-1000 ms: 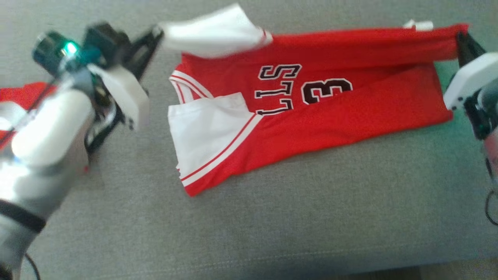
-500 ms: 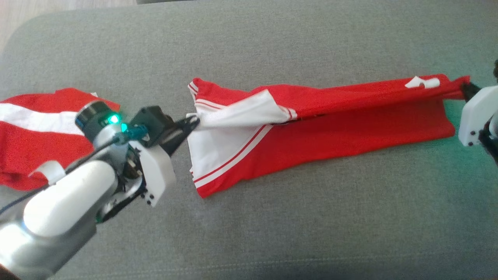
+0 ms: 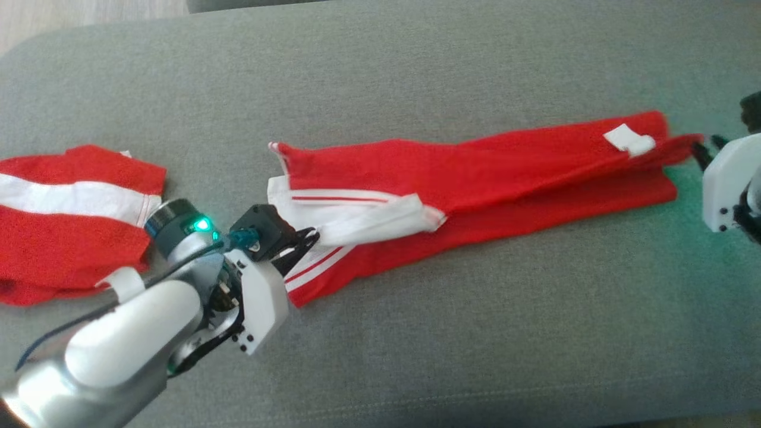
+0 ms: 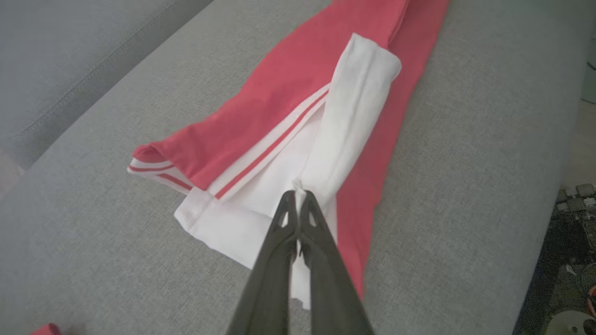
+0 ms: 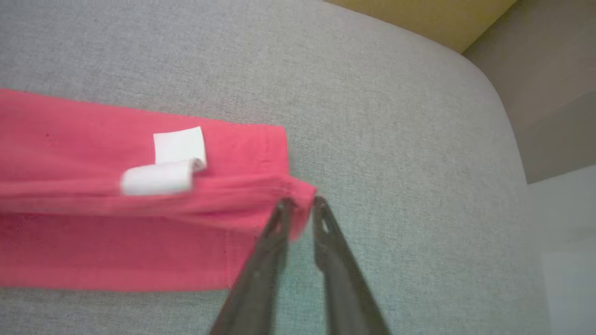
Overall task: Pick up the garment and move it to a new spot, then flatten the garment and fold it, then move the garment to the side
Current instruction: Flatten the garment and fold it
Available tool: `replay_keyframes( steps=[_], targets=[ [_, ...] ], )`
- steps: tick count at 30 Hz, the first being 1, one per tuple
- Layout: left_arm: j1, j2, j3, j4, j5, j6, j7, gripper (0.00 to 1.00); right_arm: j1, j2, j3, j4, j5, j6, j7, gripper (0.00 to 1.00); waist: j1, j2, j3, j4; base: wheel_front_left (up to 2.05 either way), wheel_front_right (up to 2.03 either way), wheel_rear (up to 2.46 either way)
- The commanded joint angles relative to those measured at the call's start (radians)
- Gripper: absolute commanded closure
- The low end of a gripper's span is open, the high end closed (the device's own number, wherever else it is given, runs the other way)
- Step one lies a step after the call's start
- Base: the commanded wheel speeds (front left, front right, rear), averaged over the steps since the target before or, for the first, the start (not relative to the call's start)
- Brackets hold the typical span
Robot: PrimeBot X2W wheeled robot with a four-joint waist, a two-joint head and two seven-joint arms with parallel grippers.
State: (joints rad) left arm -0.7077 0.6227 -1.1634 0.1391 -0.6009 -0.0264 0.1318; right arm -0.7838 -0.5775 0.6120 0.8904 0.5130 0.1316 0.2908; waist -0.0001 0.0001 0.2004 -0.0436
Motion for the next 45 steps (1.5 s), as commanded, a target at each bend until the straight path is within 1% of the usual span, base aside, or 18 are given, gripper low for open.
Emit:
replay_keyframes(
  steps=[1, 5, 9, 12, 17, 19, 22, 23, 26, 29, 31, 34, 39, 42, 45],
  targets=[
    [-0.02, 0.016, 0.046, -0.005, -0.011, 0.02, -0.008, 0.0, 0.016, -0.034, -0.01, -0.023, 0.019, -0.001, -0.008, 0.0, 0.0001, -0.0001, -0.003, -0.007, 0.0, 0.0, 0.0],
    [-0.016, 0.004, 0.067, 0.013, -0.024, 0.046, -0.034, 0.0, 0.006, -0.034, -0.064, -0.026, 0.053, -0.001, -0.027, 0.0, 0.0001, -0.0001, -0.013, -0.014, 0.0, 0.0, 0.0],
    [-0.009, -0.006, 0.122, 0.03, -0.051, 0.098, -0.093, 0.0, 0.001, -0.012, -0.141, -0.055, 0.105, -0.001, -0.076, 0.0, 0.0001, -0.0001, -0.028, -0.021, 0.0, 0.0, 0.0],
    [-0.002, -0.015, 0.18, 0.041, -0.072, 0.151, -0.16, 0.0, 0.003, 0.01, -0.199, -0.089, 0.123, -0.001, -0.14, 0.0, 0.0001, -0.0001, -0.04, -0.024, 0.0, 0.0, 0.0],
    [0.038, -0.058, 0.319, 0.058, -0.149, 0.248, -0.328, 0.0, 0.042, 0.085, -0.289, -0.179, 0.15, -0.001, -0.279, 0.0, 0.0001, -0.0001, -0.059, -0.024, 0.0, 0.0, 0.0],
    [0.064, -0.086, 0.387, 0.052, -0.184, 0.277, -0.372, 0.0, 0.074, 0.118, -0.315, -0.225, 0.156, -0.001, -0.331, 0.0, 0.0001, -0.0001, -0.064, -0.02, 0.0, 0.0, 0.0],
    [0.129, -0.14, 0.513, 0.025, -0.228, 0.301, -0.392, 0.0, 0.135, 0.167, -0.342, -0.291, 0.159, -0.001, -0.388, 0.0, 0.0001, -0.0001, -0.069, -0.016, 0.0, 0.0, 0.0],
    [0.154, -0.161, 0.566, 0.005, -0.221, 0.304, -0.392, 0.0, 0.157, 0.179, -0.347, -0.31, 0.151, -0.001, -0.403, 0.0, 0.0001, -0.0001, -0.069, -0.015, 0.0, 0.0, 0.0],
    [0.255, -0.239, 0.711, -0.047, -0.171, 0.291, -0.393, 0.0, 0.223, 0.223, -0.374, -0.351, 0.123, -0.001, -0.451, 0.0, 0.0001, -0.0001, -0.072, -0.008, 0.0, 0.0, 0.0],
    [0.359, -0.32, 0.816, -0.072, -0.1, 0.259, -0.393, 0.0, 0.287, 0.266, -0.394, -0.367, 0.086, -0.001, -0.469, 0.0, 0.0001, -0.0001, -0.076, -0.005, 0.0, 0.0, 0.0],
    [0.41, -0.364, 0.864, -0.071, -0.056, 0.231, -0.393, 0.0, 0.314, 0.282, -0.403, -0.369, 0.055, -0.001, -0.468, 0.0, 0.0001, -0.0001, -0.077, -0.002, 0.0, 0.0, 0.0],
    [0.448, -0.407, 0.91, -0.063, 0.01, 0.184, -0.393, 0.0, 0.328, 0.294, -0.429, -0.373, 0.022, -0.001, -0.459, 0.0, 0.0001, -0.0001, -0.074, 0.004, 0.0, 0.0, 0.0],
    [0.457, -0.443, 0.944, -0.035, 0.085, 0.111, -0.393, 0.0, 0.324, 0.302, -0.496, -0.382, -0.01, -0.001, -0.435, 0.0, 0.0001, -0.0001, -0.063, 0.015, 0.0, 0.0, 0.0],
    [0.45, -0.457, 0.952, -0.019, 0.122, 0.08, -0.393, 0.0, 0.321, 0.304, -0.542, -0.38, -0.029, -0.001, -0.42, 0.0, 0.0001, -0.0001, -0.05, 0.023, 0.0, 0.0, 0.0],
    [0.444, -0.48, 0.966, -0.003, 0.14, 0.058, -0.394, 0.0, 0.31, 0.321, -0.623, -0.346, -0.049, -0.001, -0.398, 0.0, 0.0001, -0.0001, -0.031, 0.031, 0.0, 0.0, 0.0]
  ],
)
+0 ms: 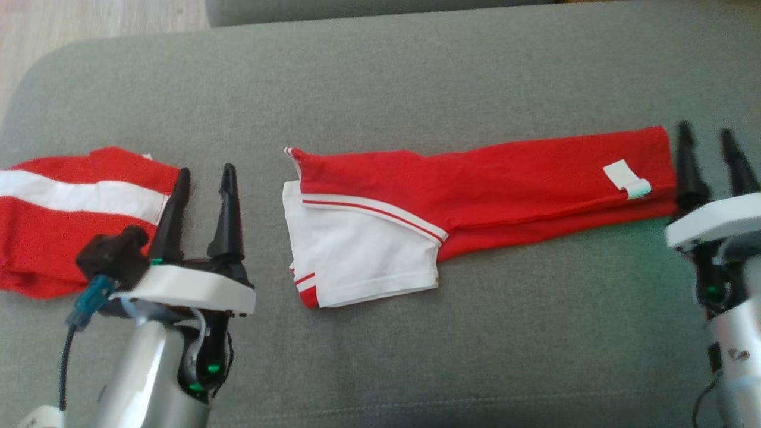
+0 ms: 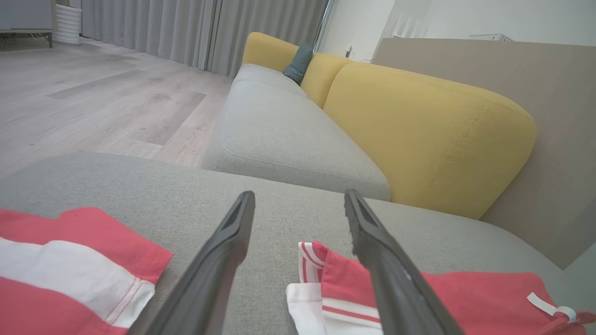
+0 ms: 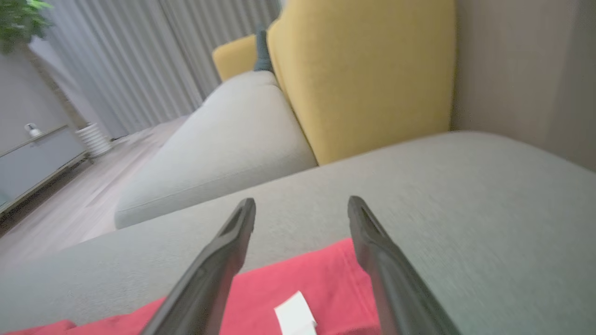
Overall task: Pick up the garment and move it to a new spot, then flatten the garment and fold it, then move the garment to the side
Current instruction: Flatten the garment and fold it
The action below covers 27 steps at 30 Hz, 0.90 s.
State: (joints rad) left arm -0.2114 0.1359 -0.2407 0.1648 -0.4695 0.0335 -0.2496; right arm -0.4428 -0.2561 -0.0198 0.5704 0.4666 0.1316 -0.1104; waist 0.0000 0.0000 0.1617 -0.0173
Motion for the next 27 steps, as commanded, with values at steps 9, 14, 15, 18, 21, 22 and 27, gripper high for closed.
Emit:
replay_keyframes(
  steps=[9, 14, 15, 18, 21, 22, 27],
  targets=[
    [-0.07, -0.032, 0.067, 0.009, 0.048, -0.048, -0.012, 0.0, -0.113, 0.058, -0.218, 0.125, -0.17, -0.001, 0.078, 0.0, 0.0, 0.0, 0.07, 0.021, 0.0, 0.0, 0.0],
    [-0.099, -0.047, 0.072, 0.021, 0.069, -0.07, -0.012, 0.0, -0.164, 0.074, -0.331, 0.181, -0.316, -0.001, 0.139, 0.0, 0.0, 0.0, 0.112, 0.04, 0.0, 0.0, 0.0],
    [-0.104, -0.05, 0.072, 0.024, 0.073, -0.074, -0.012, 0.0, -0.172, 0.078, -0.351, 0.185, -0.34, -0.001, 0.15, 0.0, 0.0, 0.0, 0.119, 0.044, 0.0, 0.0, 0.0],
    [-0.117, -0.058, 0.075, 0.034, 0.084, -0.083, -0.012, 0.0, -0.194, 0.095, -0.399, 0.193, -0.387, -0.001, 0.186, 0.0, 0.0, 0.0, 0.137, 0.051, 0.0, 0.0, 0.0],
    [-0.123, -0.065, 0.08, 0.043, 0.091, -0.091, -0.012, 0.0, -0.205, 0.115, -0.44, 0.198, -0.417, -0.001, 0.23, 0.0, 0.0, 0.0, 0.147, 0.055, 0.0, 0.0, 0.0],
    [-0.124, -0.067, 0.082, 0.045, 0.093, -0.093, -0.012, 0.0, -0.206, 0.121, -0.45, 0.199, -0.427, -0.001, 0.245, 0.0, 0.0, 0.0, 0.15, 0.056, 0.0, 0.0, 0.0],
    [-0.132, -0.074, 0.096, 0.057, 0.102, -0.102, -0.012, 0.0, -0.197, 0.149, -0.468, 0.191, -0.45, -0.001, 0.307, 0.0, 0.0, 0.0, 0.154, 0.053, 0.0, 0.0, 0.0]
  ],
)
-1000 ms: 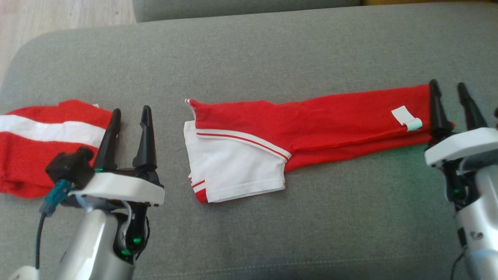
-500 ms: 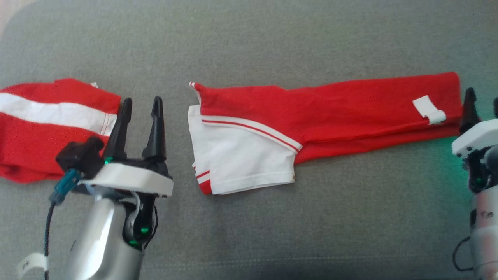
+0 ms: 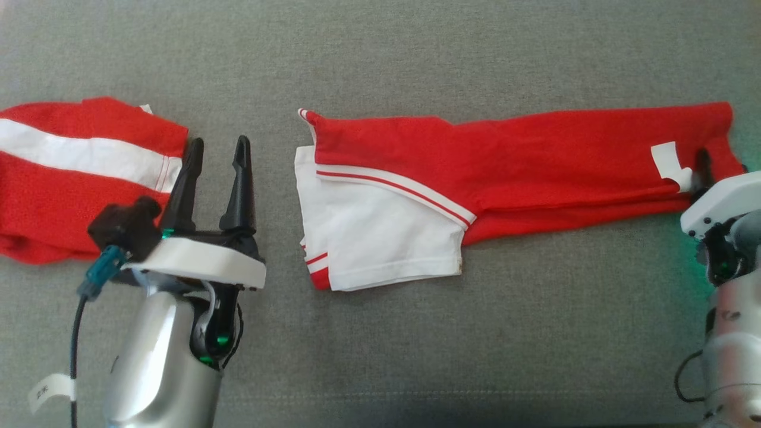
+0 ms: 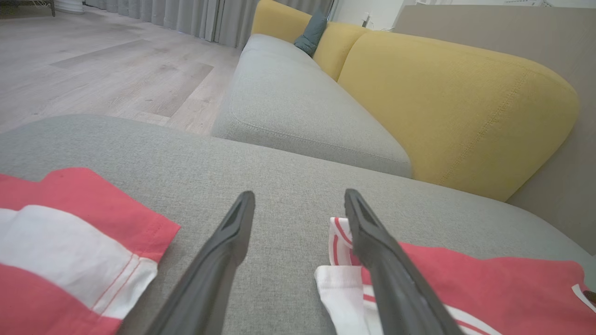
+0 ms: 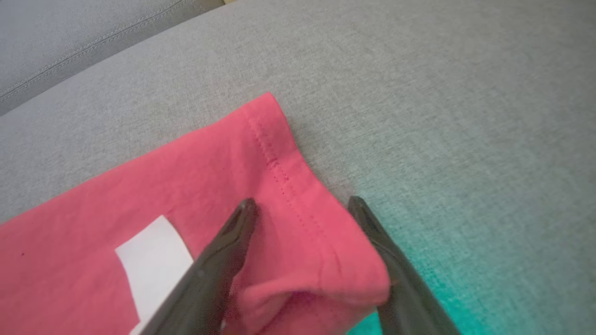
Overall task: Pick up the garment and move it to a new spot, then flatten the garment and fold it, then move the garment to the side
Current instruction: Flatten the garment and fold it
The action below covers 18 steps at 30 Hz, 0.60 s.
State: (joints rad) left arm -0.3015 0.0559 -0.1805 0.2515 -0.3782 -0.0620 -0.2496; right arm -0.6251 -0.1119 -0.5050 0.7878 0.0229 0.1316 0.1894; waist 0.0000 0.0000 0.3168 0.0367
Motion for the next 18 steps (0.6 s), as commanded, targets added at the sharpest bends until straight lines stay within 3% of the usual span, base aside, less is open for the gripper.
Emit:
replay_keyframes(
  steps=[1, 8, 9, 10, 11, 18],
  targets=[
    [-0.045, 0.005, 0.039, -0.027, 0.012, -0.007, -0.012, 0.0, -0.011, 0.01, 0.018, -0.029, -0.007, -0.001, 0.019, 0.0, 0.0, 0.0, -0.002, -0.003, 0.0, 0.0, 0.0],
    [-0.049, 0.0, 0.069, -0.018, 0.024, -0.014, -0.012, 0.0, 0.014, 0.036, 0.044, -0.057, 0.01, -0.001, 0.08, 0.0, 0.0, 0.0, -0.02, -0.029, 0.0, 0.0, 0.0],
    [-0.048, 0.0, 0.073, -0.018, 0.026, -0.014, -0.012, 0.0, 0.02, 0.04, 0.058, -0.061, 0.018, -0.001, 0.09, 0.11, 0.0, 0.0, -0.023, -0.033, 0.0, 0.0, 0.0],
    [-0.047, 0.0, 0.078, -0.017, 0.028, -0.015, -0.012, 0.0, 0.025, 0.042, 0.074, -0.066, 0.028, -0.001, 0.098, 0.7, 0.0, 0.0, -0.026, -0.038, 0.0, 0.0, 0.0],
    [-0.047, -0.001, 0.081, -0.016, 0.031, -0.016, -0.012, 0.0, 0.031, 0.044, 0.091, -0.073, 0.038, -0.001, 0.105, 1.0, 0.0, 0.0, -0.029, -0.043, 0.0, 0.0, 0.0],
    [-0.045, -0.003, 0.094, -0.013, 0.041, -0.024, -0.012, 0.0, 0.064, 0.003, 0.111, -0.133, 0.056, -0.001, 0.096, 1.0, 0.0, 0.0, -0.052, -0.067, 0.0, 0.0, 0.0]
  ],
)
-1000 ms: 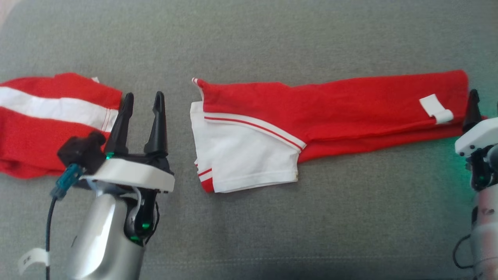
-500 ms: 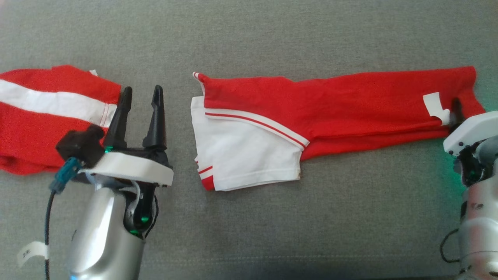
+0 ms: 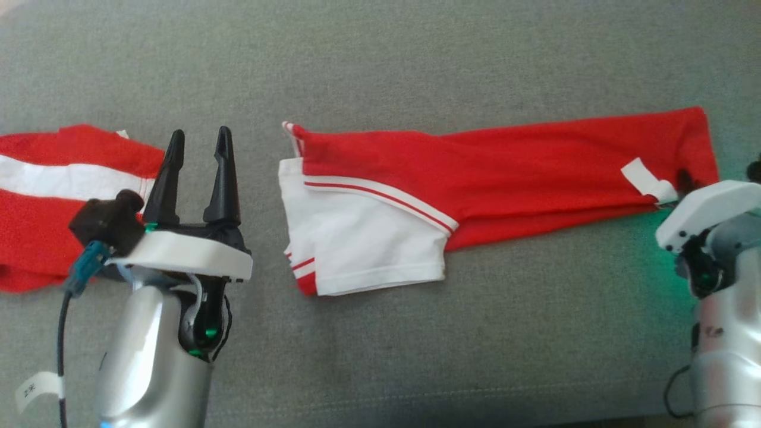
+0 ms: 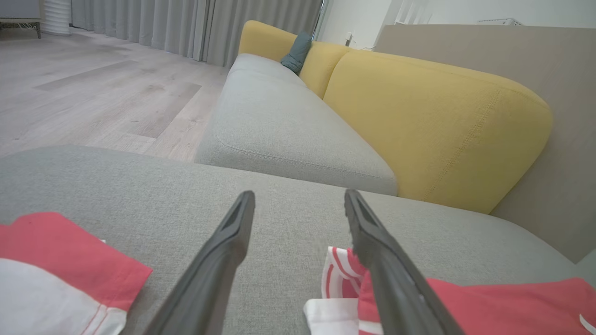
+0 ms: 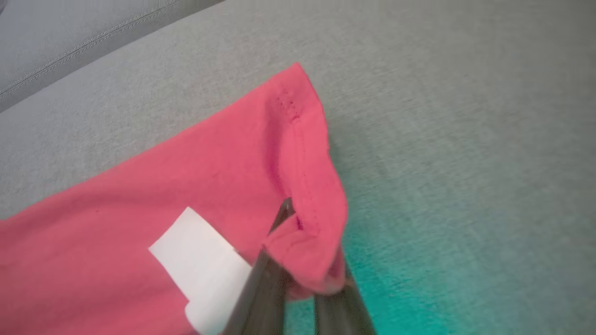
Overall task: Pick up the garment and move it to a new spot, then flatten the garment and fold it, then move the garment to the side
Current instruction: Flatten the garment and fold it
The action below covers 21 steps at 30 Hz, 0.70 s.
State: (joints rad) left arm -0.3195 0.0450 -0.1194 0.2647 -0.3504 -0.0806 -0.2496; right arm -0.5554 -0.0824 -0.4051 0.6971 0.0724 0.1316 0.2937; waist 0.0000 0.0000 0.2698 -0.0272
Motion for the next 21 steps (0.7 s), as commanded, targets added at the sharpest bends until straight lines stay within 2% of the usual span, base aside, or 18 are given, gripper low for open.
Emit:
replay_keyframes(
  steps=[1, 5, 8, 12, 17, 21],
  targets=[
    [-0.026, 0.008, 0.034, -0.025, 0.013, -0.006, -0.012, 0.0, -0.003, -0.034, 0.002, -0.047, 0.005, -0.001, -0.009, 1.0, 0.0, 0.0, -0.008, -0.005, 0.0, 0.0, 0.0],
    [-0.022, 0.007, 0.036, -0.024, 0.014, -0.008, -0.012, 0.0, 0.005, -0.057, -0.042, -0.062, -0.015, -0.001, -0.017, 1.0, 0.0, 0.0, -0.019, -0.007, 0.0, 0.0, 0.0],
    [-0.013, 0.007, 0.04, -0.023, 0.014, -0.01, -0.012, 0.0, 0.011, -0.088, -0.145, -0.09, -0.115, -0.001, -0.047, 1.0, 0.0, 0.0, -0.032, -0.008, 0.0, 0.0, 0.0],
    [0.0, 0.006, 0.047, -0.021, 0.013, -0.012, -0.012, 0.0, 0.002, -0.065, -0.225, -0.108, -0.193, -0.001, -0.069, 1.0, 0.0, 0.0, -0.051, -0.008, 0.0, 0.0, 0.0],
    [0.019, 0.006, 0.06, -0.016, 0.012, -0.012, -0.012, 0.0, -0.01, -0.02, -0.202, -0.132, -0.207, -0.001, -0.075, 1.0, 0.0, 0.0, -0.086, -0.015, 0.0, 0.0, 0.0],
    [0.041, 0.006, 0.059, -0.015, 0.006, -0.009, -0.012, 0.0, -0.018, 0.013, -0.13, -0.17, -0.146, -0.001, -0.061, 1.0, 0.0, 0.0, -0.125, -0.02, 0.0, 0.0, 0.0]
  ],
)
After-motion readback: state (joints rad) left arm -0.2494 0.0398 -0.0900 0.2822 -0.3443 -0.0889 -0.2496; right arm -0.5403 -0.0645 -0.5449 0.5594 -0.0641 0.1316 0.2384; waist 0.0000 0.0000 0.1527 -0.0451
